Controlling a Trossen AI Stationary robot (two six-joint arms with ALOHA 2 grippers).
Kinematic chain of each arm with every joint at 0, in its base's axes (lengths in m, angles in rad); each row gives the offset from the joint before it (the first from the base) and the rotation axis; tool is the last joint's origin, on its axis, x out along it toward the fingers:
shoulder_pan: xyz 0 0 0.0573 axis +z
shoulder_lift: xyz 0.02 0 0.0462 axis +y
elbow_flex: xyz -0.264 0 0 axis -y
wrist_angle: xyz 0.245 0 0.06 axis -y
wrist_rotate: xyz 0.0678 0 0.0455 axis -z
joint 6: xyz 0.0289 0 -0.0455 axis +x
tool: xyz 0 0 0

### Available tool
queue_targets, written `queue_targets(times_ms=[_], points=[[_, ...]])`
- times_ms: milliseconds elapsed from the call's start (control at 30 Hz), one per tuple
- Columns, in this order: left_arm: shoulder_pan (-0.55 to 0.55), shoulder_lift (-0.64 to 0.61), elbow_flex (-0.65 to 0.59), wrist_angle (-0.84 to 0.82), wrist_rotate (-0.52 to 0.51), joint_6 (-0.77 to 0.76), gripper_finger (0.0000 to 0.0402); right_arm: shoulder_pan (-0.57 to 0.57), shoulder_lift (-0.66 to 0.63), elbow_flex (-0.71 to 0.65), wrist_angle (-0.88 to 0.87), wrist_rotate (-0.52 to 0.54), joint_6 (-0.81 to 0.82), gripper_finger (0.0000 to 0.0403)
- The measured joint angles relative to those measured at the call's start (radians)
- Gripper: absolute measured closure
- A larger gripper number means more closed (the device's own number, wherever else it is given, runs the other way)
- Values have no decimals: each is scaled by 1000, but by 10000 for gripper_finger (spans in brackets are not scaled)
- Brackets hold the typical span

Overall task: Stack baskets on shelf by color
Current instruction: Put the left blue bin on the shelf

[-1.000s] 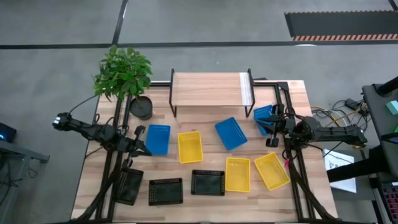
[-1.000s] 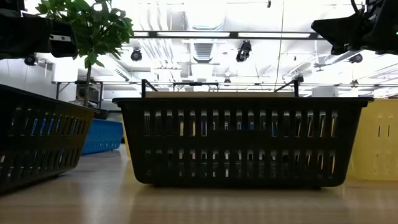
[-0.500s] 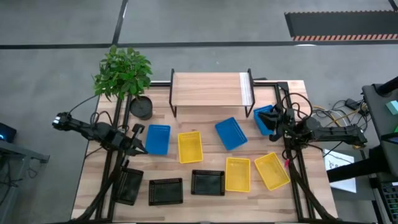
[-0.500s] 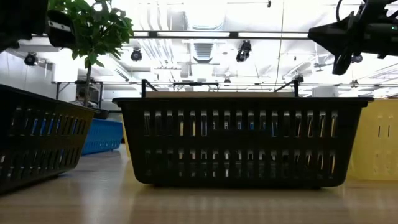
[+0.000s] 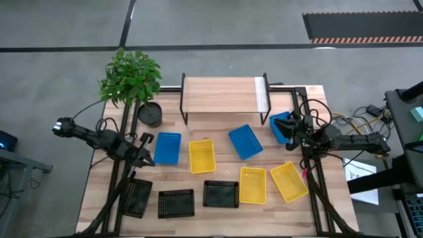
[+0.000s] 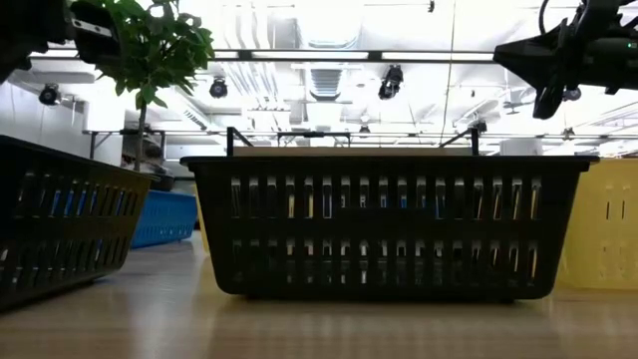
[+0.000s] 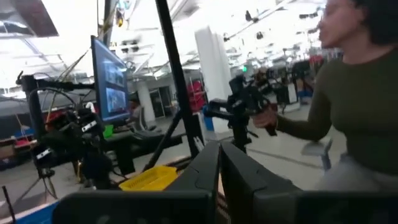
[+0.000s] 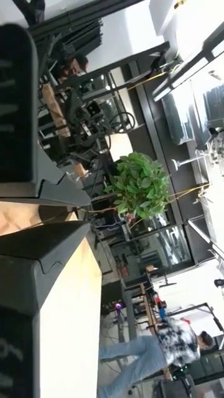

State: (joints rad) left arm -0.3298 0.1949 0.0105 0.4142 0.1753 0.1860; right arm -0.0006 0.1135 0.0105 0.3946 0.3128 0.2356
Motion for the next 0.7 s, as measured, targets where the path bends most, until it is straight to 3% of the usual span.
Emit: queue_targets(times_ms=[300, 500, 700], points=[[0, 143, 0, 349, 0, 45, 402, 0, 77, 0, 131, -122, -53, 360], [0, 225, 1, 629, 1, -255, 402, 0, 175, 0, 213, -154, -124, 360], [0, 234, 6, 682, 0, -362, 402, 0, 257, 0, 224, -157, -120, 360]])
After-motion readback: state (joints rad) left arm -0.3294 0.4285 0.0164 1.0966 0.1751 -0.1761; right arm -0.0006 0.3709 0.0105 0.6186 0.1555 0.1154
